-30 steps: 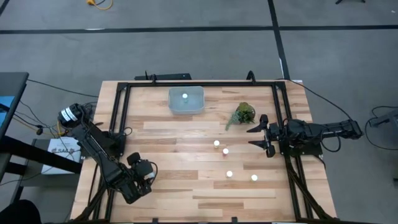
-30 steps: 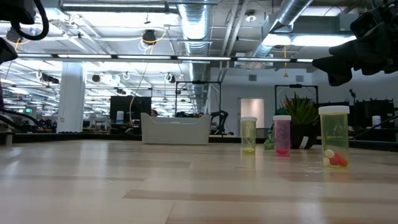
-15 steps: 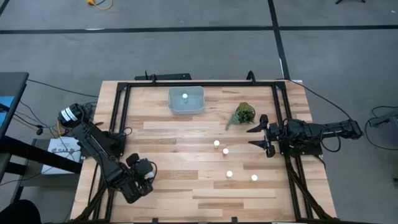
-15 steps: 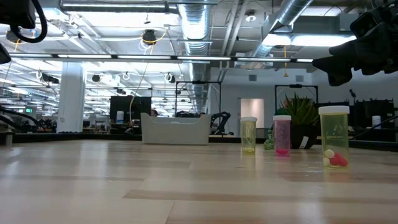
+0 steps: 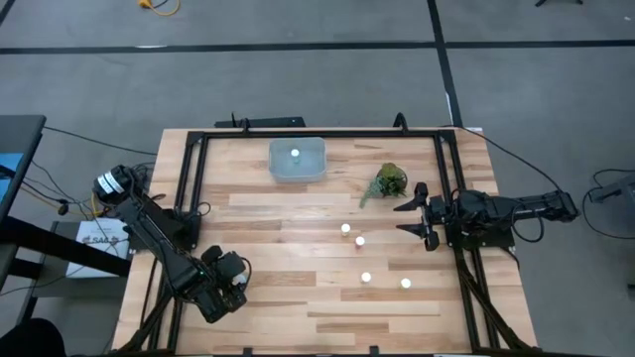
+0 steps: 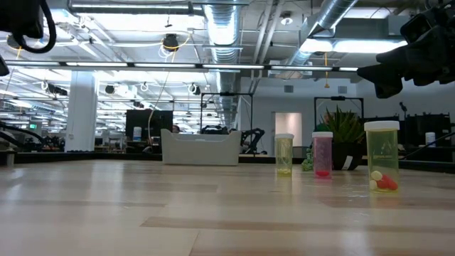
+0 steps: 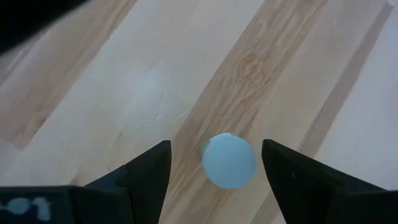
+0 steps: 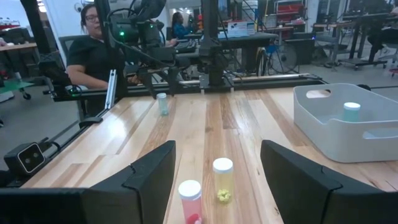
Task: Pick and place pill bottles into a basket
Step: Put the green pill bottle into the gray container
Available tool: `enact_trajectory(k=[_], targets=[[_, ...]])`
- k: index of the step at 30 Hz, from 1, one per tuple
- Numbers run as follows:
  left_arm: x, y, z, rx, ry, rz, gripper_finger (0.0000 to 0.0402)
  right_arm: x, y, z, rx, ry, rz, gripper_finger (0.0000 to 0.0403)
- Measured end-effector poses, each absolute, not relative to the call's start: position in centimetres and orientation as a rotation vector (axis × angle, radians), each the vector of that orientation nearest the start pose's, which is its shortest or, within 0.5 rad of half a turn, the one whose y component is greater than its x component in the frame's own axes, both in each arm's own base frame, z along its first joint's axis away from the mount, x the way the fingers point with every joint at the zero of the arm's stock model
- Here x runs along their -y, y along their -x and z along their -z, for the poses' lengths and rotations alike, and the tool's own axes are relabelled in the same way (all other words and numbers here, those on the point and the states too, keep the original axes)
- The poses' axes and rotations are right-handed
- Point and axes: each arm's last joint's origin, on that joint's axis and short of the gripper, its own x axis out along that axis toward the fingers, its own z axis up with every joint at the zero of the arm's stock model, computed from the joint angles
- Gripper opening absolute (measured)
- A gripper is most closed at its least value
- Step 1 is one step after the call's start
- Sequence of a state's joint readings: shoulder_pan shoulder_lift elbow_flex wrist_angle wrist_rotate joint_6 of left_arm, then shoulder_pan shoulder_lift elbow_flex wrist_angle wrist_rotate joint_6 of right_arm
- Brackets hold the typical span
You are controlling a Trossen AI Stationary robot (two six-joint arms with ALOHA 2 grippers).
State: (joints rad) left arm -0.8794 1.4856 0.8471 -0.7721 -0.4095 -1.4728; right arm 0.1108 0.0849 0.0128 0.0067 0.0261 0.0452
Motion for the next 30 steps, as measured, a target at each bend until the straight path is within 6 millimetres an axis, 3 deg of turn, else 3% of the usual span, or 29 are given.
enact_trajectory(k=[8, 21, 25, 30], targets=[[18.8, -17.5, -14.7, -1.220, 0.421, -0.509, 0.0240, -1.1, -10.2, -16.2, -0.067, -0.040, -0.083, 0.0230], [19.1, -18.0, -16.3, -1.161, 0.350, -0.534, 0.0239, -1.1, -10.2, -16.2, -0.068, -0.041, -0.083, 0.0230], [19.1, -18.0, -16.3, -1.164, 0.346, -0.537, 0.0214, -1.1, -10.2, -16.2, -0.067, -0.041, -0.083, 0.0230], [19.0, -17.9, -16.3, -1.163, 0.346, -0.541, 0.0153, -1.1, -10.2, -16.2, -0.067, -0.041, -0.083, 0.0230]])
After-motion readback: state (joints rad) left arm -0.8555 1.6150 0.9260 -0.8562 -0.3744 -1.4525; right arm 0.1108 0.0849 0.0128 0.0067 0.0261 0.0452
